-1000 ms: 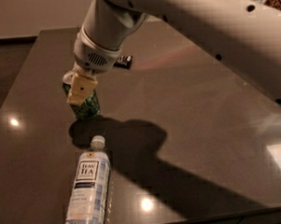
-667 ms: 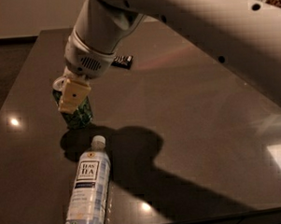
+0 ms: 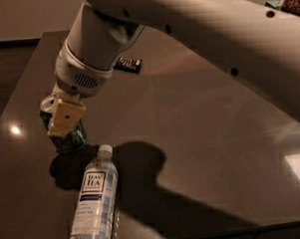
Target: Move green can near blue plastic bottle
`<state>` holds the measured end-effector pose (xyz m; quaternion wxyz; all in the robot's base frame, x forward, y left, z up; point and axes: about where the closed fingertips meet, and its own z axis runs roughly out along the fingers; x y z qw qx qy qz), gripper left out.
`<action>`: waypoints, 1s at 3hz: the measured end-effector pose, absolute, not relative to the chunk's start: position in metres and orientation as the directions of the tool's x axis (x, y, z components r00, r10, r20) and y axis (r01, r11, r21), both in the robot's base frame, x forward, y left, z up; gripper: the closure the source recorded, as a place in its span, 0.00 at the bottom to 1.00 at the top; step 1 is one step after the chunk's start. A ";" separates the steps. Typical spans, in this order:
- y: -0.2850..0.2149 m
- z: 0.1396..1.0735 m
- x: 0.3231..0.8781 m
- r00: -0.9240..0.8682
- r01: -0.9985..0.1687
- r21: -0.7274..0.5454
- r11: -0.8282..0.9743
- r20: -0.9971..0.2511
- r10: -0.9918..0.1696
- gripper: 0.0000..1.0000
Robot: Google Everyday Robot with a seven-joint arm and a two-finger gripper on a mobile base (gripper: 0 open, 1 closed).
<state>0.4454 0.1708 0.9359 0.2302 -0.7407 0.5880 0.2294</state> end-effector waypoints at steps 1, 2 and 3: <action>0.174 0.930 0.434 0.222 -0.972 -0.078 -0.221 -0.609 -0.762 0.87; 0.173 0.919 0.427 0.229 -0.970 -0.081 -0.227 -0.603 -0.764 0.63; 0.170 0.911 0.424 0.234 -0.969 -0.083 -0.231 -0.596 -0.768 0.40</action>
Offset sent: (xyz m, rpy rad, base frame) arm -0.0242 -0.0020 -0.0339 -0.0143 -0.0118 0.0260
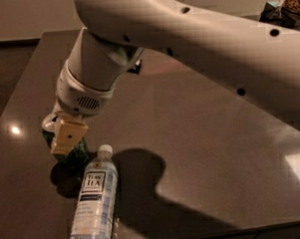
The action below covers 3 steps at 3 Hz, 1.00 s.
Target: Move green can near blue plastic bottle
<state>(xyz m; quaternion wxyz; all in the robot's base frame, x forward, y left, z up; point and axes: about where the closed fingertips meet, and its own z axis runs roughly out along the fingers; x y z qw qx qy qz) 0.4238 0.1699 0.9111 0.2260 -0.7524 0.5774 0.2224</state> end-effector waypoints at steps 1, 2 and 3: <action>0.162 0.906 0.427 0.226 -0.971 -0.075 -0.226 -0.595 -0.771 0.09; 0.163 0.907 0.426 0.229 -0.970 -0.078 -0.228 -0.594 -0.771 0.00; 0.163 0.907 0.426 0.229 -0.970 -0.078 -0.228 -0.594 -0.771 0.00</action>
Offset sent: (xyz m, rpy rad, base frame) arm 0.0032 -0.0073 -0.0047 -0.0025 0.0066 -0.0051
